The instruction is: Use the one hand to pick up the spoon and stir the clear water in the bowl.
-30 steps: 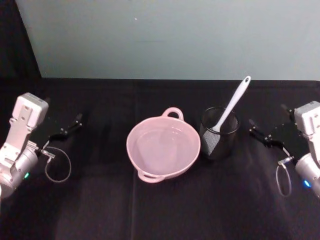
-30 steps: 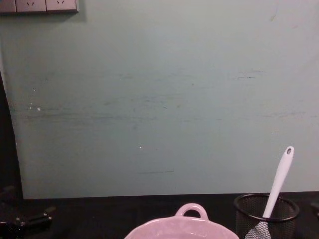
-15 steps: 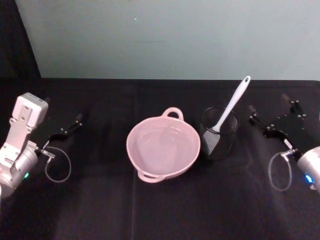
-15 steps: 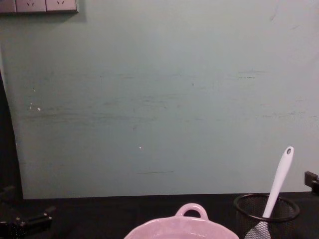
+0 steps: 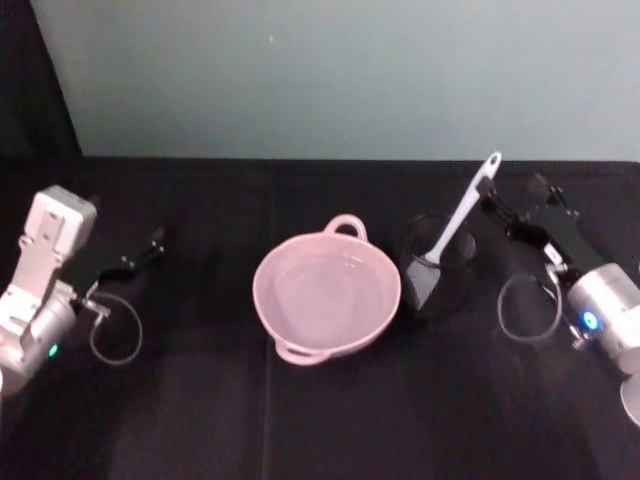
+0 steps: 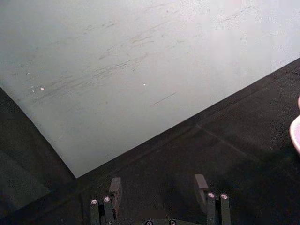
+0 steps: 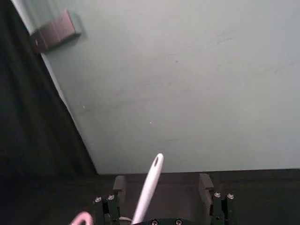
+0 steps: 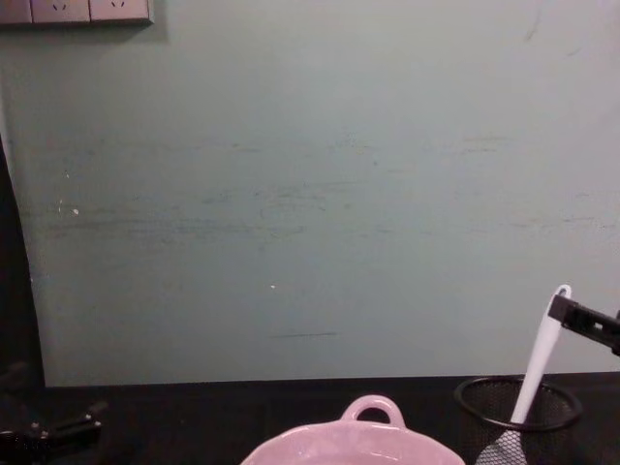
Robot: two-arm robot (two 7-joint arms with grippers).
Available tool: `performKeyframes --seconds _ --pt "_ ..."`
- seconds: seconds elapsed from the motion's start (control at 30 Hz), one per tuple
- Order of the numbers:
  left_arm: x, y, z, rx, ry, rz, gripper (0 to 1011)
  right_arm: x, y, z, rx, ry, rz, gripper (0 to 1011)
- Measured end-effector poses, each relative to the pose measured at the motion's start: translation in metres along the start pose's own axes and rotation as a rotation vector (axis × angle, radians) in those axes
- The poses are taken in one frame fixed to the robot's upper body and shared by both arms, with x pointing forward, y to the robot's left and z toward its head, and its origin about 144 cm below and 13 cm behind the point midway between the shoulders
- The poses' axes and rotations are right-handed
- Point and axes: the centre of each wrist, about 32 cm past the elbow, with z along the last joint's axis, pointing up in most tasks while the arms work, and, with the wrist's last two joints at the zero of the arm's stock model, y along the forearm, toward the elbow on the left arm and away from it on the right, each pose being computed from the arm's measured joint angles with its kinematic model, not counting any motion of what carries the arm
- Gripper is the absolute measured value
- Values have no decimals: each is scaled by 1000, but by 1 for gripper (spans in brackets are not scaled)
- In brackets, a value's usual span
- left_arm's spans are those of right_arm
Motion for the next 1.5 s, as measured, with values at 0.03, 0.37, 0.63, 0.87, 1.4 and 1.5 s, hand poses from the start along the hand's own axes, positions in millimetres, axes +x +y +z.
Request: performKeyframes --seconds 0.03,0.37,0.63,0.87,1.4,1.5 --pt "0 0 0 0 0 0 1011 1 3 -1 5 46 5 1002" --pt "0 0 0 0 0 0 1011 10 14 2 -48 224 46 1003" --pt "0 0 0 0 0 0 1011 14 20 6 -67 297 71 1003" --pt "0 0 0 0 0 0 1011 12 25 5 -71 339 87 1003" --pt "0 0 0 0 0 0 1011 10 27 4 -77 352 74 682" --pt "0 0 0 0 0 0 1011 10 28 4 -77 355 77 583"
